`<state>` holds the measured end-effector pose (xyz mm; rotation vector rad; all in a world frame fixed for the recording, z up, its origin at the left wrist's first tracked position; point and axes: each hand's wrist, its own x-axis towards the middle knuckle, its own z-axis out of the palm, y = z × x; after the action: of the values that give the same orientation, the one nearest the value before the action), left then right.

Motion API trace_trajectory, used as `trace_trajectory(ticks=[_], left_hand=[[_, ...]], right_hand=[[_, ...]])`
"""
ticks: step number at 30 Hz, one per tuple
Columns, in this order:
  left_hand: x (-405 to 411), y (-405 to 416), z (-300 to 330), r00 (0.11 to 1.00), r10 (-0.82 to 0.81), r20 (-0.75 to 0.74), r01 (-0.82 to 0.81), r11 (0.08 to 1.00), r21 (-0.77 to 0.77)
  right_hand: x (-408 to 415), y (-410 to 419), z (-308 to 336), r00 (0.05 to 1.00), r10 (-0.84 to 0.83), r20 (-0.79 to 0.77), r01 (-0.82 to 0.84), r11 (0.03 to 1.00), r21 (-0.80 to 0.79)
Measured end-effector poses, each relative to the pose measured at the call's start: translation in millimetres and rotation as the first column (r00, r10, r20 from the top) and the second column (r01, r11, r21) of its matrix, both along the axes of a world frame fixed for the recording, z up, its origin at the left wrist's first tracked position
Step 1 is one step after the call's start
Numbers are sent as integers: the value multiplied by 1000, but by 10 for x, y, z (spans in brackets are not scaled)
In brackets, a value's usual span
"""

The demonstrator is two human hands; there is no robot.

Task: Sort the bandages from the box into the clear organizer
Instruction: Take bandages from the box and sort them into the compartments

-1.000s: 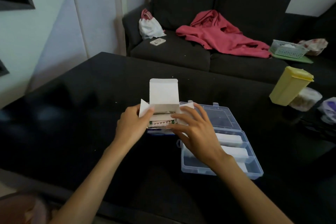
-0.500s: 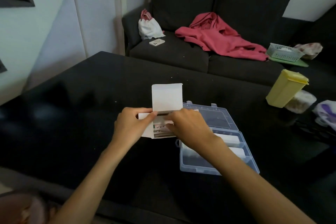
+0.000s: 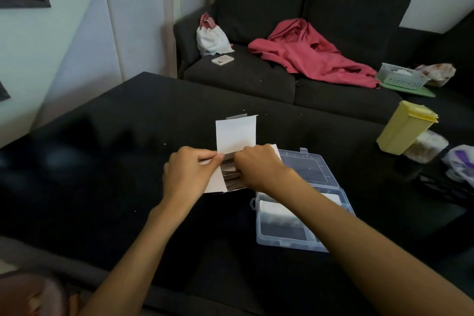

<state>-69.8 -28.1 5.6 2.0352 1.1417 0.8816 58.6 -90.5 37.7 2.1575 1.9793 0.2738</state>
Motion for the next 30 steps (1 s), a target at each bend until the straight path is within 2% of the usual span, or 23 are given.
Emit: trace_trajectory(ticks=[6,9,11,13,14,15,16,17,18,20,21,22,24,26,28,29,30], left_hand=[[-54,47,29,997,74,-35,-72,996,50],[-101,83,81,990,131,-59,-128,990,55],[-132,118,112,985,143,-100,-142,990,20],[-154,164,110,984,131,-120,-137,990,-43],[-160,181,91,986,122,-115,-131,989,-71],[-154,188,65,987,117,-107,-127,988,-87],[-139,182,43,987,116,-111,-126,988,-90],[-112,170,17,985,120,-123,-131,988,-82],[-86,158,-7,983,124,-135,-134,988,-69],[-43,143,-44,983,123,-138,-129,991,-38],[-22,145,-56,982,130,-135,-134,991,-18],[-1,148,-67,980,145,-139,-146,989,3],[5,134,-43,967,213,-137,-201,974,102],[25,19,47,972,233,37,-234,926,297],[68,-201,159,974,86,207,-166,898,408],[101,-334,194,976,-11,217,-75,920,384],[147,-476,203,976,-102,193,41,954,298]], right_hand=[[26,8,-45,992,109,68,-113,992,62],[46,-86,-21,966,210,149,-236,955,179],[93,-169,-40,964,225,143,-261,906,333],[112,-277,-72,975,224,9,-199,844,498],[98,-328,-88,968,206,-143,-96,830,549],[89,-364,-99,923,175,-343,50,828,558],[81,-401,-108,811,134,-570,207,845,493],[73,-437,-108,635,92,-767,326,868,374],[67,-475,-108,429,59,-901,399,883,248],[76,-542,-127,72,35,-997,481,874,66],[89,-570,-133,-46,25,-999,499,867,-1],[116,-602,-140,-125,11,-992,508,860,-55],[173,-662,-151,-214,-21,-977,500,857,-128],[249,-745,-126,-288,-44,-957,480,858,-184],[342,-852,-86,-380,-61,-923,444,863,-240],[398,-907,-66,-424,-60,-904,428,866,-258],[458,-979,-48,-458,-53,-887,419,867,-269]])
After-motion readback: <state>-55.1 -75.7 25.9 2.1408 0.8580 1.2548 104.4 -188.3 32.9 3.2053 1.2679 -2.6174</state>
